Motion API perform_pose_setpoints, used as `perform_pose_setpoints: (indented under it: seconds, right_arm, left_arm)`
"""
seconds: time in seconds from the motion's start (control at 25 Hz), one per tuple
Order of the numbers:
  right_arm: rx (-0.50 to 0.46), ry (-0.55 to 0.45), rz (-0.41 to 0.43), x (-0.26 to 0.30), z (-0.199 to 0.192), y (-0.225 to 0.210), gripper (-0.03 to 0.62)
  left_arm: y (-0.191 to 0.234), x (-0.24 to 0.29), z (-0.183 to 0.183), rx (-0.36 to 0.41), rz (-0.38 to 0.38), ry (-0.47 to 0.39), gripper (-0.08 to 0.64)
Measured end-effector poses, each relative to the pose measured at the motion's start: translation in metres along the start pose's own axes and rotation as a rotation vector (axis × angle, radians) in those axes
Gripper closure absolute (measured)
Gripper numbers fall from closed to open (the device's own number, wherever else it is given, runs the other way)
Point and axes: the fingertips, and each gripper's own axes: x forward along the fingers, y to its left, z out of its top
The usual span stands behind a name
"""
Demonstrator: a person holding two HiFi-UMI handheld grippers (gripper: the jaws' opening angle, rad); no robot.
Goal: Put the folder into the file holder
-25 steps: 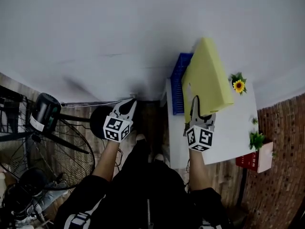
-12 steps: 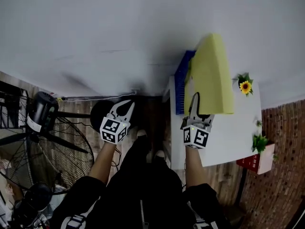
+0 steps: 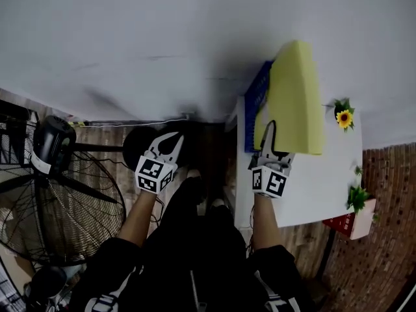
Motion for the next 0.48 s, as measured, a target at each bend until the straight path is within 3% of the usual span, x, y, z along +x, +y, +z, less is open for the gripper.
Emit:
perform_pose_setpoints:
  seconds: [0.48]
  right_arm:
    - [-0.003, 0.071, 0.013, -0.002, -0.049, 0.0, 0.422]
  left_arm:
    - [0.008, -0.003, -0.023, -0.023, 0.032, 0.03, 0.531]
